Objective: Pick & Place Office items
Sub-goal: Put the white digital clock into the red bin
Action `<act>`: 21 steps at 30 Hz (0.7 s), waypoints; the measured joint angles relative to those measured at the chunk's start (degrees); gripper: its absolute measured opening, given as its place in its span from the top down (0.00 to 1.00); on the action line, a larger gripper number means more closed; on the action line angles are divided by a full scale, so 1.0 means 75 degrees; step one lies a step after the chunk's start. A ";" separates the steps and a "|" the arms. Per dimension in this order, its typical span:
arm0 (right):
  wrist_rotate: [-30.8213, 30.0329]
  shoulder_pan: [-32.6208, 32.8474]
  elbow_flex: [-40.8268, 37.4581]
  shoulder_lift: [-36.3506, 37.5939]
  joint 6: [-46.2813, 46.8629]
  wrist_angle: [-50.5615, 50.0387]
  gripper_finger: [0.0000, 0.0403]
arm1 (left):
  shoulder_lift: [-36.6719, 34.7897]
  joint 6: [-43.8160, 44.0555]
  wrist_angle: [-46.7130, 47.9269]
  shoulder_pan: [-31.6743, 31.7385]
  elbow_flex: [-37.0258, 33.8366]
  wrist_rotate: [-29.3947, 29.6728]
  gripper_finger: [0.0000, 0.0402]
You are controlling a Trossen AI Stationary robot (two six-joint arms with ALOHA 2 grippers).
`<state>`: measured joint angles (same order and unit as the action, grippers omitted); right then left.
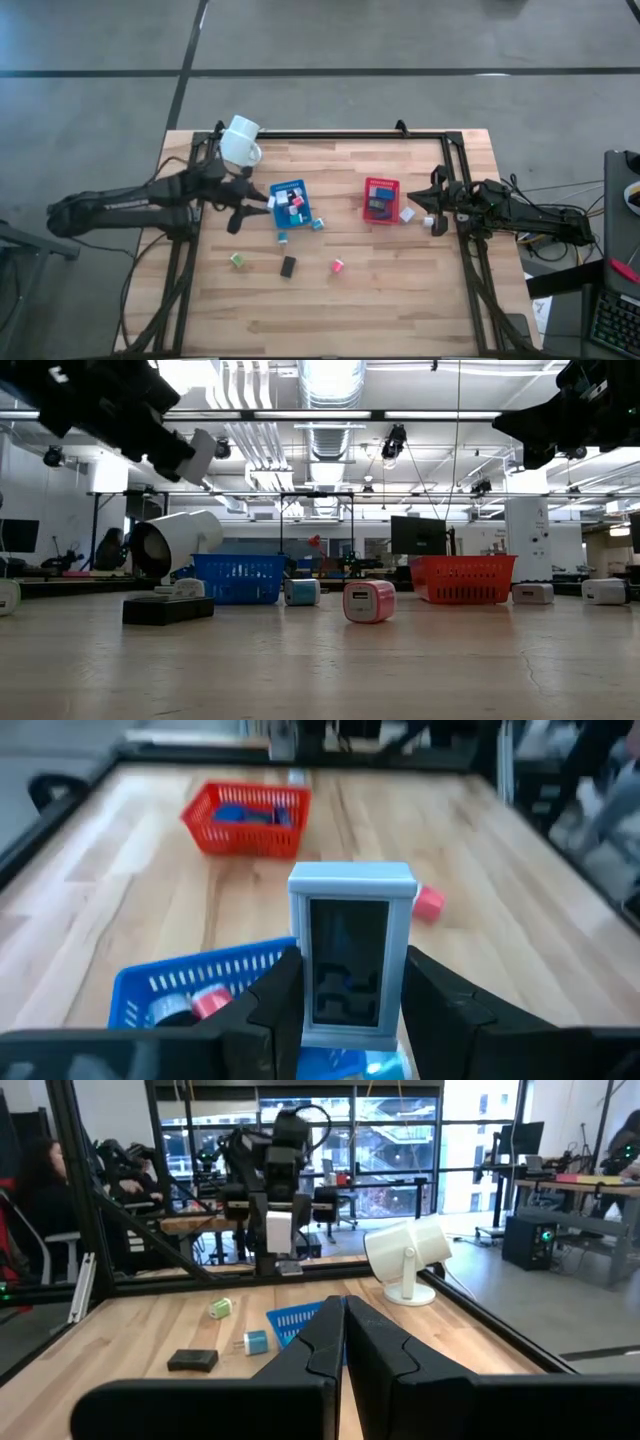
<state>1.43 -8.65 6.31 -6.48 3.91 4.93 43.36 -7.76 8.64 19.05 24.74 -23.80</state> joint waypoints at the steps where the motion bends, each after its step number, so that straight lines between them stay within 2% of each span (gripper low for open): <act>1: 0.0000 -0.0002 0.0000 0.0000 -0.0001 0.0000 0.98 | -0.0184 0.0134 -0.0288 0.0000 -0.0252 -0.0002 0.66; 6: -0.0003 -0.0001 0.0000 0.0000 -0.0001 0.0000 0.98 | -0.0872 0.0614 -0.1158 0.0000 -0.1272 0.0155 0.66; 12: -0.0003 -0.0001 0.0000 0.0000 -0.0001 0.0003 0.98 | -0.1200 0.0985 -0.1614 0.0000 -0.1871 0.0309 0.66; 16: -0.0003 0.0001 0.0000 0.0000 -0.0001 0.0003 0.98 | -0.1182 0.1196 -0.1658 0.0000 -0.1805 0.0485 0.66; 21: -0.0006 -0.0001 0.0000 0.0000 -0.0001 0.0017 0.98 | -0.0738 0.1326 -0.1656 0.0000 -0.0694 0.0922 0.66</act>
<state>1.39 -8.66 6.31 -6.48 3.90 5.06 37.83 2.19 -3.78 19.05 19.54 -16.88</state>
